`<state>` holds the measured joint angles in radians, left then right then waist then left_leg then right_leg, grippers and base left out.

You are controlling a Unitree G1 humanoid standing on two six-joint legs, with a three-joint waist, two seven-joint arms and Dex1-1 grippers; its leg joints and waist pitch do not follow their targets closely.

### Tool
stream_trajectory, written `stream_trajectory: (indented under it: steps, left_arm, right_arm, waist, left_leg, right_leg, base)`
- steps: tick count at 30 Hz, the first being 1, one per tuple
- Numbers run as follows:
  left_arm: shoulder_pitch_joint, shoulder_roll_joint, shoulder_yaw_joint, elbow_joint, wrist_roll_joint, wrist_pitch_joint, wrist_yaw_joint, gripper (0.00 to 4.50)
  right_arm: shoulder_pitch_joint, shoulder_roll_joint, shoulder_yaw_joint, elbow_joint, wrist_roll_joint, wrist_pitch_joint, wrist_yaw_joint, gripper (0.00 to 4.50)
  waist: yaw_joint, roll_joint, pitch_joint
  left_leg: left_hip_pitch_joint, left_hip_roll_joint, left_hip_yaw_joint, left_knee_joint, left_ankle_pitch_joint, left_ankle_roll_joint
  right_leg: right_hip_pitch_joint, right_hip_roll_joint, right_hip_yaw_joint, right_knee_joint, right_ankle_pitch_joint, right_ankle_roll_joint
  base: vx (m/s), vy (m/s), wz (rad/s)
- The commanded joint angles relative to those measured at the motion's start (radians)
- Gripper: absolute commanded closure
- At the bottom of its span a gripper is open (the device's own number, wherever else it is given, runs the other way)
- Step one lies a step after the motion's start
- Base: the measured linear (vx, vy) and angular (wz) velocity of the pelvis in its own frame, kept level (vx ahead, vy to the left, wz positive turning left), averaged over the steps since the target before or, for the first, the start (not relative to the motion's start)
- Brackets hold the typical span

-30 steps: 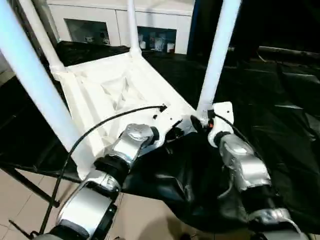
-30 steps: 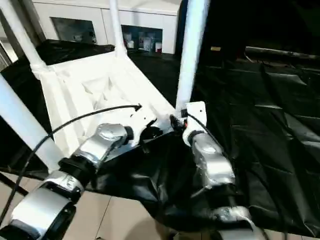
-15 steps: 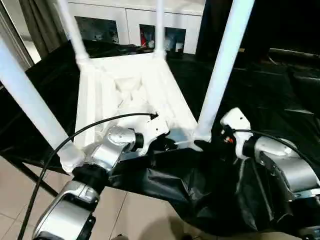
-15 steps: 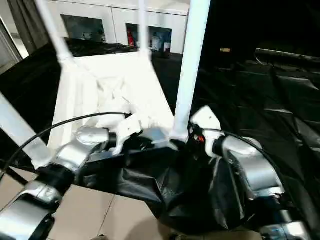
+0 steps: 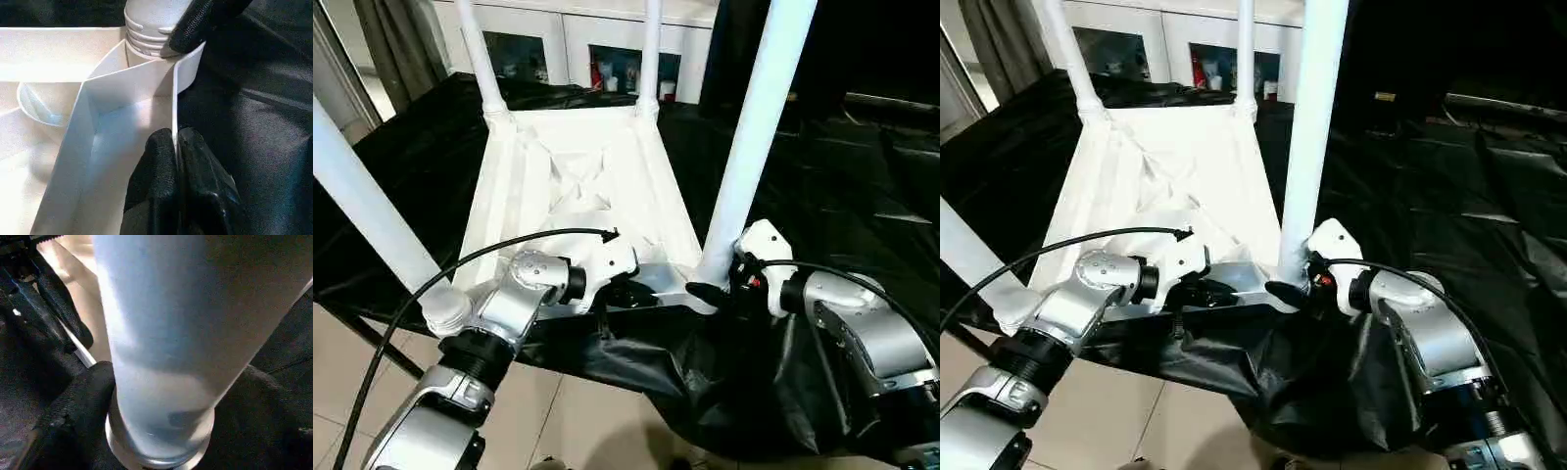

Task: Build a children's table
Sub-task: Rotate leg to tighten

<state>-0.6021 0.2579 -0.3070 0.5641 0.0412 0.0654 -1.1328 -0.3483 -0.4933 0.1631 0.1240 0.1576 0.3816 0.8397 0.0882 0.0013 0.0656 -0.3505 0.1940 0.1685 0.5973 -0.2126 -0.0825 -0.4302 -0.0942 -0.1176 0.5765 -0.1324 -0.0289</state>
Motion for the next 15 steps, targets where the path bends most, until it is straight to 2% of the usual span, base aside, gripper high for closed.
stream_trajectory:
  steps: [1, 4, 7, 8, 9, 14, 15]
  left_arm:
    - [-0.013, -0.019, 0.008, -0.062, -0.053, -0.016, -0.032, 4.5]
    - [-0.012, -0.016, 0.008, -0.063, -0.053, -0.015, -0.032, 4.5]
    - [-0.01, -0.014, 0.008, -0.063, -0.052, -0.015, -0.03, 4.5]
    - [-0.009, -0.014, 0.008, -0.063, -0.052, -0.015, -0.03, 4.5]
    - [-0.009, -0.014, 0.008, -0.063, -0.051, -0.015, -0.029, 4.5]
    - [-0.018, -0.02, 0.017, -0.043, -0.034, -0.002, 0.021, 4.5]
    - [-0.03, -0.031, 0.026, -0.02, -0.023, 0.007, 0.063, 4.5]
  right_arm:
    - [-0.014, -0.005, -0.005, 0.004, 0.002, 0.002, 0.005, 1.06]
    - [-0.01, -0.006, -0.003, 0.008, 0.001, -0.001, 0.009, 1.41]
    - [-0.006, -0.007, 0.003, 0.014, -0.004, -0.008, 0.011, 1.45]
    - [-0.006, -0.007, 0.003, 0.014, -0.004, -0.008, 0.011, 1.73]
    - [-0.005, -0.006, 0.003, 0.015, -0.005, -0.009, 0.011, 1.8]
    - [-0.001, 0.023, -0.013, 0.039, -0.001, 0.004, -0.024, 1.94]
    - [-0.003, 0.043, -0.023, 0.06, -0.007, 0.019, -0.064, 1.96]
  waist:
    - [-0.003, -0.017, -0.07]
    - [-0.003, -0.018, -0.071]
    - [-0.002, -0.019, -0.071]
    - [-0.003, -0.018, -0.071]
    - [-0.002, -0.019, -0.072]
    - [-0.003, -0.019, -0.073]
    - [-0.003, -0.02, -0.076]
  left_leg:
    - [-0.008, 0.03, -0.001, -0.068, -0.101, 0.102]
    - [-0.008, 0.029, -0.001, -0.067, -0.099, 0.103]
    - [-0.008, 0.029, 0.0, -0.066, -0.097, 0.103]
    - [-0.008, 0.029, 0.0, -0.066, -0.095, 0.103]
    - [-0.009, 0.028, 0.0, -0.066, -0.092, 0.103]
    - [-0.009, 0.028, 0.001, -0.065, -0.09, 0.103]
    - [-0.008, 0.028, 0.001, -0.064, -0.087, 0.097]
  right_leg:
    - [0.075, -0.056, 0.054, -0.064, -0.329, -0.148]
    - [0.076, -0.056, 0.055, -0.063, -0.326, -0.15]
    - [0.076, -0.057, 0.055, -0.064, -0.327, -0.148]
    - [0.076, -0.056, 0.054, -0.063, -0.328, -0.148]
    - [0.077, -0.057, 0.055, -0.063, -0.324, -0.148]
    - [0.076, -0.056, 0.055, -0.062, -0.323, -0.149]
    - [0.076, -0.056, 0.053, -0.062, -0.331, -0.148]
  base:
    - [0.0, 0.0, 0.0]
    - [0.0, 0.0, 0.0]
    - [0.0, 0.0, 0.0]
    - [0.0, 0.0, 0.0]
    - [0.0, 0.0, 0.0]
    - [0.0, 0.0, 0.0]
    - [0.0, 0.0, 0.0]
